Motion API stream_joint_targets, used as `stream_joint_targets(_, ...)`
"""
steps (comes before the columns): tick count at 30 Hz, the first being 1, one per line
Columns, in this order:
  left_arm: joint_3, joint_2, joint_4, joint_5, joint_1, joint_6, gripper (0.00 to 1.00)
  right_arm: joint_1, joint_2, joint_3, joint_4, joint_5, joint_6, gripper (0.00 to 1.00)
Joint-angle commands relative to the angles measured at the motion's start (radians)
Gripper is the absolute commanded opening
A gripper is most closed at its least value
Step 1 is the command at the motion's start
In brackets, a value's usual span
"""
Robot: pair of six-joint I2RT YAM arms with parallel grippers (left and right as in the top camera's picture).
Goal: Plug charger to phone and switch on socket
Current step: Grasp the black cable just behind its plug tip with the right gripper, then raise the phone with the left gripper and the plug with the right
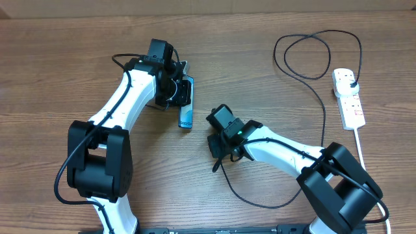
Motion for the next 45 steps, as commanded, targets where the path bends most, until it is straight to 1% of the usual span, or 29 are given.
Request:
stream_joint_targets(1,0.002,-0.006,0.004,0.004,-0.005,0.008,0.06,0.038,0.037,-0.02,-0.008,0.053,0.007,0.16)
stream_joint_targets(6,0.002,-0.006,0.004,0.004,-0.005,0.008,0.06,0.046,0.037,-0.02,-0.012,0.072,0.029,0.07)
stream_joint_targets(9,0.002,-0.006,0.004,0.004,-0.005,0.008,0.06,0.046,0.037,-0.02,-0.012,0.072,0.029,0.06)
stream_joint_targets(10,0.002,-0.006,0.004,0.004,-0.005,0.008,0.06,0.046,0.037,-0.02,-0.009,0.076,0.029,0.04)
stream_joint_targets(26,0.002,-0.006,-0.013,0.004,-0.005,0.026,0.04,0.046,0.037,-0.02,-0.008,0.097,0.029,0.04)
stream_joint_targets(31,0.002,-0.006,0.007,-0.05,-0.005,0.018,0.04,0.046,0.037,-0.02,-0.018,0.079,0.024,0.04)
stream_joint_targets(39,0.002,-0.006,0.01,-0.048,-0.005,0.003,0.04,0.035,0.037,-0.02,-0.028,0.09,0.024,0.04)
stream_joint_targets(42,0.002,-0.006,0.011,-0.047,-0.006,-0.019,0.04,0.022,0.037,-0.02,-0.027,0.085,0.024,0.04)
stream_joint_targets(45,0.003,-0.006,0.002,-0.003,-0.006,-0.03,0.04,0.006,0.037,-0.02,-0.031,0.063,0.024,0.04)
